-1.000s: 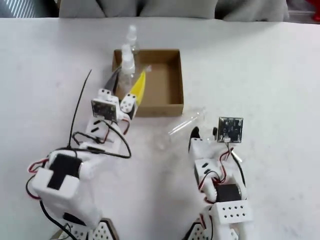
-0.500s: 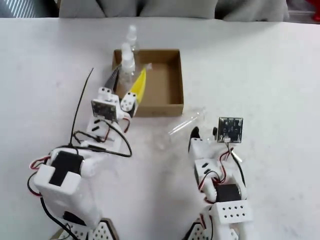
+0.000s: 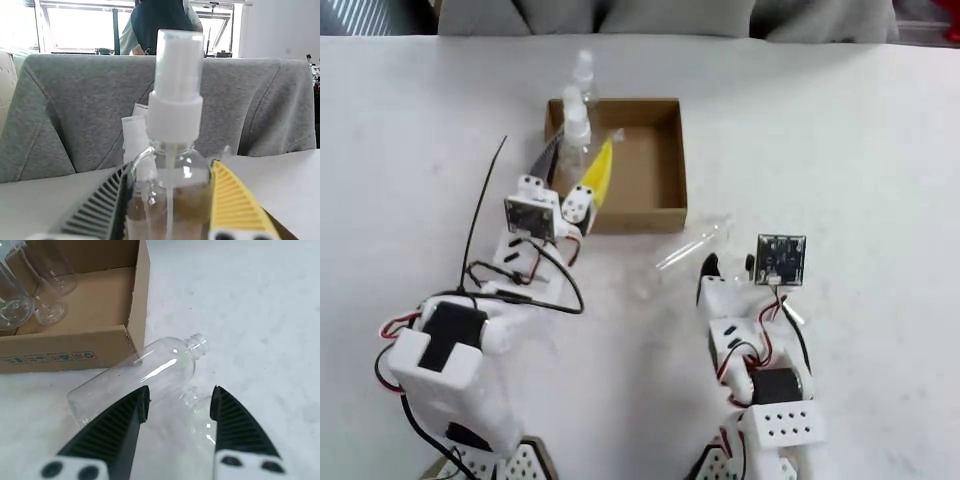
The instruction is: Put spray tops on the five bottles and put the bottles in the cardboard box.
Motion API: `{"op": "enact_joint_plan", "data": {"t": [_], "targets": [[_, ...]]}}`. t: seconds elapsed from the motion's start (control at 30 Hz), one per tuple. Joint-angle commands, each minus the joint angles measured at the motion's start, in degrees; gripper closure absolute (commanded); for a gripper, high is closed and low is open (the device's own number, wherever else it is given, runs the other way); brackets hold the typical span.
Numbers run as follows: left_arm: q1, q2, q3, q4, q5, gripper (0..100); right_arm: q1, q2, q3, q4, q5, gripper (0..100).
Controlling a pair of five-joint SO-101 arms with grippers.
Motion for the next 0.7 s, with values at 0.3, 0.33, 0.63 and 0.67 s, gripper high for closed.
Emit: {"op": "enact_joint_plan", "data": {"t": [0.3,0.33,0.63,0.67], "targets": [[-0.40,1.45,-4.13,0.18,0.00,97,0.13,-0.57,-0.44,-1.19,0.53,82.2],[-0.57,2.86,-5.54,0.18,-0.09,97,0.13,-0.57,-0.44,-1.19,0.53,82.2],[-0.84,7.87,-8.79,-0.09,-0.44,97,0.13,-0.57,-0.44,-1.19,0.53,82.2],[-0.84,8.13,-8.88,0.09,-0.44,97,0.13,-0.57,-0.44,-1.19,0.53,82.2]]}}
